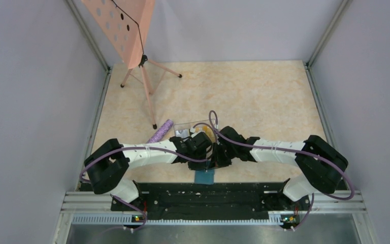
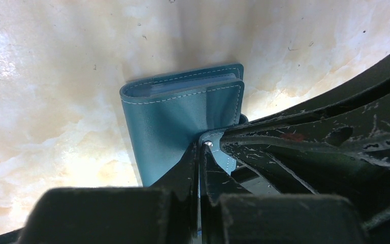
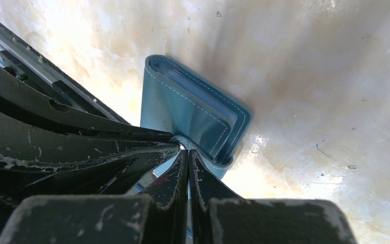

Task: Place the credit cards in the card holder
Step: Close the card holder at the corner of the board.

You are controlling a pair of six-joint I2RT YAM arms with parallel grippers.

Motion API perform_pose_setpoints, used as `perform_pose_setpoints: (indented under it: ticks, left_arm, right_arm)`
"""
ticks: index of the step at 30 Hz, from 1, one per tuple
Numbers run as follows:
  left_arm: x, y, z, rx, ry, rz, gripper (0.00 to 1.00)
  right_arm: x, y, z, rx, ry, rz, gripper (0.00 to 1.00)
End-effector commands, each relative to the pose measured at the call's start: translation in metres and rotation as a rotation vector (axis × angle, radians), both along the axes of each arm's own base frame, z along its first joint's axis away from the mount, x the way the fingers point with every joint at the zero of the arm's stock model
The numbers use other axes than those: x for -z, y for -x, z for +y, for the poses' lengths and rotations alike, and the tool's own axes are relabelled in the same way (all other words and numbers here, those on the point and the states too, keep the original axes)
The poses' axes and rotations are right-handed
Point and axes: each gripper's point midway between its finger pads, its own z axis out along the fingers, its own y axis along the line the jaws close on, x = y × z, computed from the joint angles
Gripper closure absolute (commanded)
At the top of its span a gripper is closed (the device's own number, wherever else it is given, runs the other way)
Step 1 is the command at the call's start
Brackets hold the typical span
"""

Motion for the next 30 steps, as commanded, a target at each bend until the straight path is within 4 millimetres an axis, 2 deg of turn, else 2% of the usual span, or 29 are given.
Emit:
perform_pose_setpoints:
  ticks: [1,7,12,18,26,28,30]
  left_arm:
    - [0.007,0.005,0.014,0.000,-0.054,0.005,1.00]
    - [0.019,0.012,0.021,-0.012,-0.085,0.040,1.00]
    - [0.031,0.018,0.029,-0.035,-0.110,0.070,1.00]
    - [0.045,0.026,0.039,-0.063,-0.146,0.104,1.00]
    - [0.055,0.031,0.040,-0.074,-0.179,0.129,1.00]
    - [0.054,0.029,0.036,-0.060,-0.171,0.120,1.00]
    - [0.049,0.025,0.028,-0.042,-0.143,0.099,1.00]
  right_arm:
    - [0.002,0.006,0.005,-0.022,-0.018,-0.005,1.00]
    - [0.010,0.012,0.009,-0.036,-0.015,0.012,1.00]
    - [0.026,0.019,0.008,-0.049,0.026,0.046,1.00]
    - [0.047,0.032,-0.008,-0.078,0.173,0.068,1.00]
    - [0.084,0.069,-0.046,-0.118,0.406,0.118,1.00]
    - [0.086,0.073,-0.047,-0.119,0.399,0.124,1.00]
    - [0.078,0.067,-0.040,-0.114,0.362,0.093,1.00]
